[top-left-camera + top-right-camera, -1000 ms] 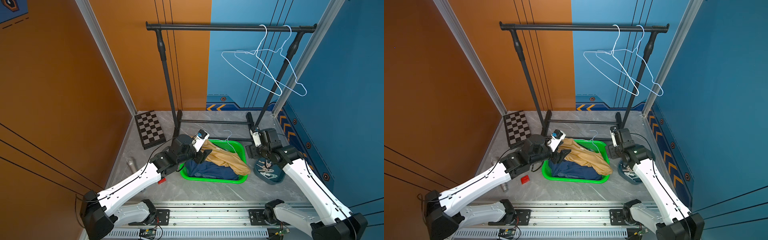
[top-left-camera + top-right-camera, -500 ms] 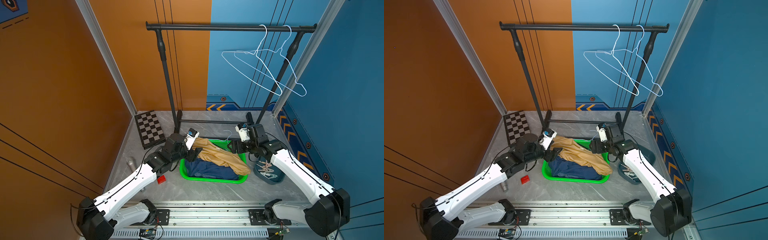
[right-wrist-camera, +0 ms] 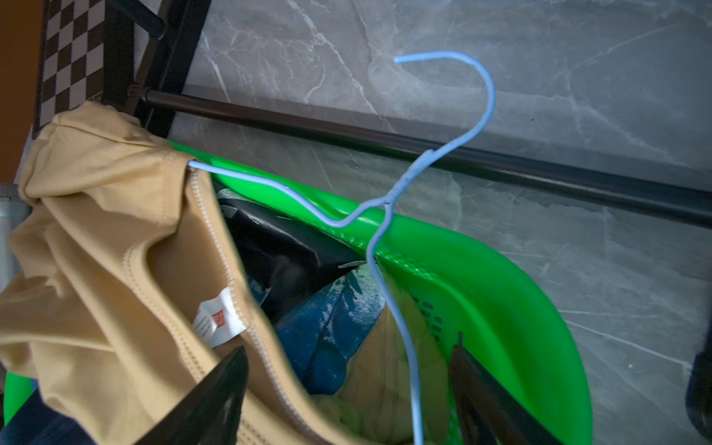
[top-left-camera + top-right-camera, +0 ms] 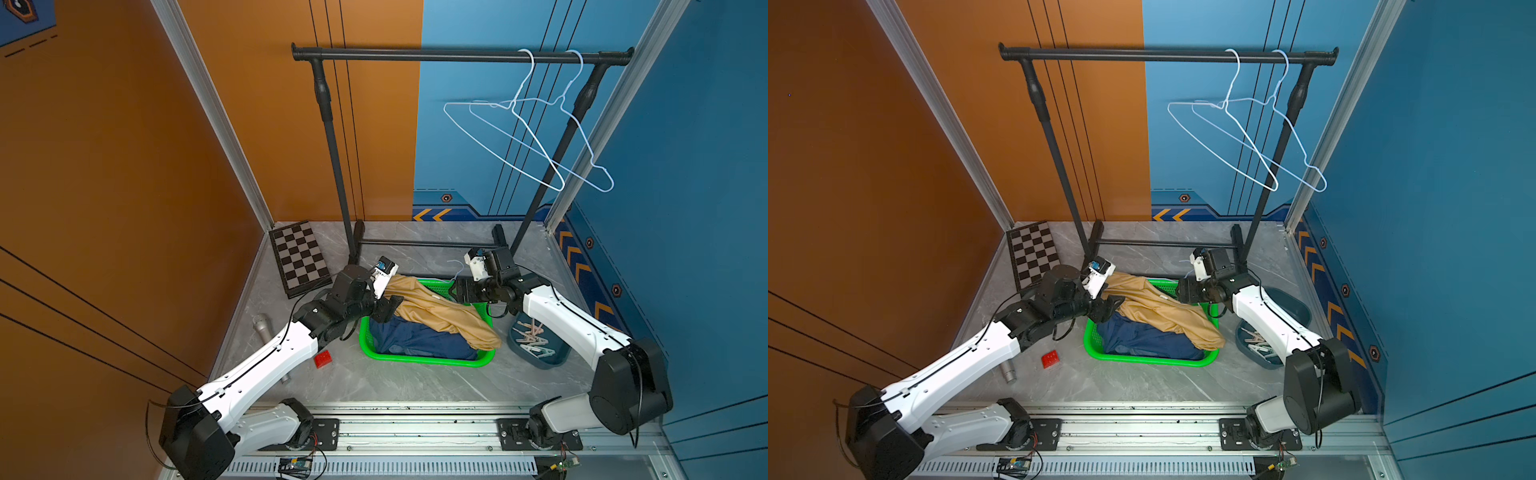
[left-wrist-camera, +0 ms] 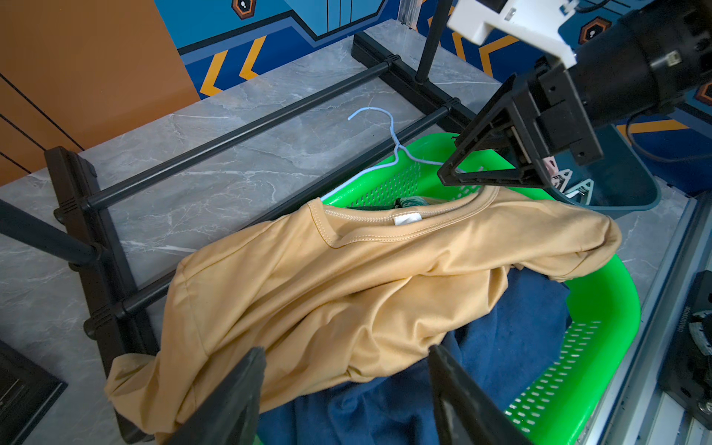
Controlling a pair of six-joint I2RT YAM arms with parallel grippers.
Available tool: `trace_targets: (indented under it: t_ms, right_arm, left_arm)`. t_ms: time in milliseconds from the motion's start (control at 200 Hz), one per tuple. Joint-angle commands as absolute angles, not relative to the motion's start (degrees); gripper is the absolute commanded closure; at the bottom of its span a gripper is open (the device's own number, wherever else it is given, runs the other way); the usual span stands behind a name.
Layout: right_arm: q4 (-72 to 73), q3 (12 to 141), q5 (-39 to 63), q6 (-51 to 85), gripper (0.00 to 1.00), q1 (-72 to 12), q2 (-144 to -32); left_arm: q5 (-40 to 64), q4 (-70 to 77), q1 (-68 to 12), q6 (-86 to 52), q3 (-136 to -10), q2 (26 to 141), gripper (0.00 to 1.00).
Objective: Remove the clothespins securing t-shirts to the hanger
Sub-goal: Pick up the hanger from the basket.
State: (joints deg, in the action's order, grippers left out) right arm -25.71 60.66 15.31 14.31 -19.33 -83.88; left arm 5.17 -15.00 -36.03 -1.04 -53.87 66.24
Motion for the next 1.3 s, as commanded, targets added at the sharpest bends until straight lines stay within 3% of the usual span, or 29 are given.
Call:
trace_targets:
  t_ms: [0,380,736,901,986,1211,1296]
  right_arm:
    - [-24.9,60.8,18.4,14.4,0.18,-18.4,-86.0]
    - [-13.5,60.3,34.0,18.3,0.29,-19.9,-90.5]
    - [12.1,53.5,39.5,30.2,0.38,-19.3,-88.9]
    - [17.3,55.2,41.7,32.8,0.45,-19.6,-92.2]
    - [18.4,56.9,42.8,32.9,0.54,-20.0,-94.0]
    - [16.9,61.0,44.1,31.5,1.0,-21.0,-95.2]
    - [13.0,61.9,43.4,28.8,1.0,-22.0,-92.6]
  left_arm:
    - [6.4,-16.0,-35.3,-0.5,-54.8,66.0,0.31]
    - [6.0,-17.8,-34.7,-0.2,-55.0,64.9,0.31]
    - [5.5,-20.1,-33.8,0.3,-54.8,62.3,0.31]
    - [5.2,-21.2,-33.2,0.6,-54.9,61.0,0.3]
    - [5.1,-21.7,-32.9,0.8,-54.8,60.5,0.3]
    - [4.9,-22.6,-31.9,1.4,-54.8,59.0,0.3]
    - [5.1,-22.5,-31.5,2.2,-55.1,58.6,0.29]
